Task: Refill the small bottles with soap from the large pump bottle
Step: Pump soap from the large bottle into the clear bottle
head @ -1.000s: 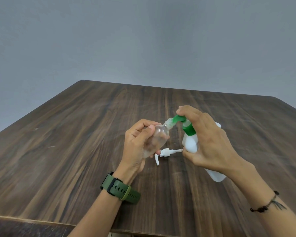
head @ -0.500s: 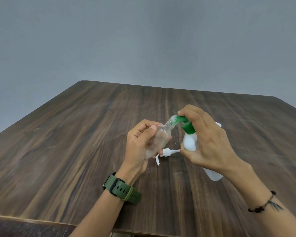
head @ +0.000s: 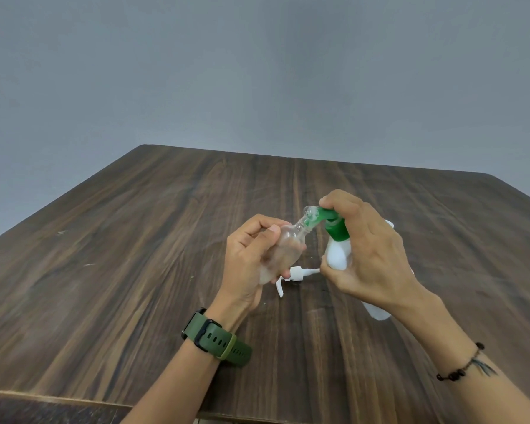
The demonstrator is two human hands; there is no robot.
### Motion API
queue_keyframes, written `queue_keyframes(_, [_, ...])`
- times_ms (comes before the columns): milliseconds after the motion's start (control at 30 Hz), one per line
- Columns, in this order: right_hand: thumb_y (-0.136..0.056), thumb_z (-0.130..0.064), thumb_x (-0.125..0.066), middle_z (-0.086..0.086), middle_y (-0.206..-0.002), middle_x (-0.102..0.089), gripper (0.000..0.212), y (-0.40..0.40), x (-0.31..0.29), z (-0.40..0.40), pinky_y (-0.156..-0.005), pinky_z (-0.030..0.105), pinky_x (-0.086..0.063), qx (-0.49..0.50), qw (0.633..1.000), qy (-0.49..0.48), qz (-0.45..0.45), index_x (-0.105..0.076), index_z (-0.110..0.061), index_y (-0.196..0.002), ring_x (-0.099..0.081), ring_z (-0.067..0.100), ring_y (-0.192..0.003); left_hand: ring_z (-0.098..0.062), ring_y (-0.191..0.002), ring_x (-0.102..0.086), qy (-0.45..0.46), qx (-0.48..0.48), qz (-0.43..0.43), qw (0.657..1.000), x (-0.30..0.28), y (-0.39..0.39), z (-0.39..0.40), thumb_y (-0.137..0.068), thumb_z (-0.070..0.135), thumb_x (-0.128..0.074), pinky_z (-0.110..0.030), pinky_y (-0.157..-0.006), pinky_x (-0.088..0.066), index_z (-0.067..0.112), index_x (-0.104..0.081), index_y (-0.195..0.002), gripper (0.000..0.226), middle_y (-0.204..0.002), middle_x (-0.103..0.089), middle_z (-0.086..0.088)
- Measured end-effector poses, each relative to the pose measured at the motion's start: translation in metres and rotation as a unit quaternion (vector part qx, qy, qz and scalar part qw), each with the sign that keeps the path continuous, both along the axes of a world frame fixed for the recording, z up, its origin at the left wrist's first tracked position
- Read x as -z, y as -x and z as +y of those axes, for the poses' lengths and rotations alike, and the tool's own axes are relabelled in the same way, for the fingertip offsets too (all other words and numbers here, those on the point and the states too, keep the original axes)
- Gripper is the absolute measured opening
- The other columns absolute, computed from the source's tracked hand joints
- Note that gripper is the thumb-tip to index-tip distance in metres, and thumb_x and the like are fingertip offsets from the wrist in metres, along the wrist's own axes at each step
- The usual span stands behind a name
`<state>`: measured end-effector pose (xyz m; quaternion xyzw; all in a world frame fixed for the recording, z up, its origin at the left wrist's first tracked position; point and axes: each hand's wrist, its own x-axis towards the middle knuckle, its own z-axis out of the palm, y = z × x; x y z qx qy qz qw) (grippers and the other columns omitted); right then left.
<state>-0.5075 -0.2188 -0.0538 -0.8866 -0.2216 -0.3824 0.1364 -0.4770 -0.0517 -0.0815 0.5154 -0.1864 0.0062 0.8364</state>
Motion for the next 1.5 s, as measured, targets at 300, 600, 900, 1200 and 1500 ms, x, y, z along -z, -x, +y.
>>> queue_keyframes(300, [-0.055, -0.019, -0.065, -0.014, -0.121, -0.042, 0.072, -0.001, 0.001, 0.003, -0.060, 0.041, -0.051, 0.028, 0.999, -0.010, -0.020, -0.037, -0.023, -0.121, -0.055, 0.017, -0.087, -0.018, -0.038, -0.055, -0.006, -0.005, -0.002, 1.000, -0.001, 0.000, -0.002, -0.080, 0.016, -0.050, -0.018, -0.034, -0.038, -0.003, -0.059, -0.087, 0.022, -0.082, -0.063, -0.029])
queue_keyframes(600, [-0.055, -0.018, -0.065, -0.015, -0.115, -0.043, 0.069, -0.002, 0.003, 0.004, -0.057, 0.039, -0.050, 0.032, 0.998, -0.045, -0.014, -0.037, -0.023, -0.118, -0.056, 0.019, -0.082, -0.044, -0.063, -0.055, -0.007, -0.010, 0.002, 1.000, -0.002, -0.001, -0.007, -0.080, 0.018, -0.051, -0.021, -0.035, -0.039, 0.005, -0.062, -0.083, 0.017, -0.070, -0.070, -0.008])
queue_keyframes(900, [-0.056, -0.018, -0.065, -0.008, -0.112, -0.053, 0.068, 0.000, 0.005, 0.004, -0.061, 0.023, -0.043, 0.033, 0.996, -0.083, 0.022, -0.039, -0.022, -0.118, -0.052, 0.010, -0.082, -0.045, -0.070, -0.058, -0.001, -0.005, 0.003, 1.000, -0.003, -0.001, -0.011, -0.079, 0.017, -0.053, -0.025, -0.038, -0.045, 0.005, -0.062, -0.081, 0.016, -0.075, -0.070, -0.005])
queue_keyframes(1200, [-0.056, -0.018, -0.066, -0.007, -0.113, -0.055, 0.069, -0.003, 0.008, 0.006, -0.066, 0.003, -0.035, 0.048, 0.992, -0.117, 0.028, -0.038, -0.023, -0.119, -0.044, 0.000, -0.083, -0.051, -0.073, -0.057, 0.005, -0.014, 0.004, 1.000, -0.003, -0.002, -0.015, -0.079, 0.018, -0.053, -0.027, -0.041, -0.042, 0.003, -0.061, -0.082, 0.017, -0.076, -0.068, -0.007])
queue_keyframes(1500, [-0.058, -0.019, -0.067, -0.006, -0.109, -0.057, 0.066, -0.004, 0.010, 0.007, -0.061, 0.021, -0.040, 0.067, 0.991, -0.116, 0.008, -0.039, -0.023, -0.117, -0.048, 0.004, -0.081, -0.049, -0.071, -0.056, 0.006, -0.009, 0.013, 1.000, -0.003, -0.002, -0.017, -0.079, 0.018, -0.053, -0.025, -0.039, -0.040, 0.005, -0.062, -0.080, 0.016, -0.073, -0.068, -0.007])
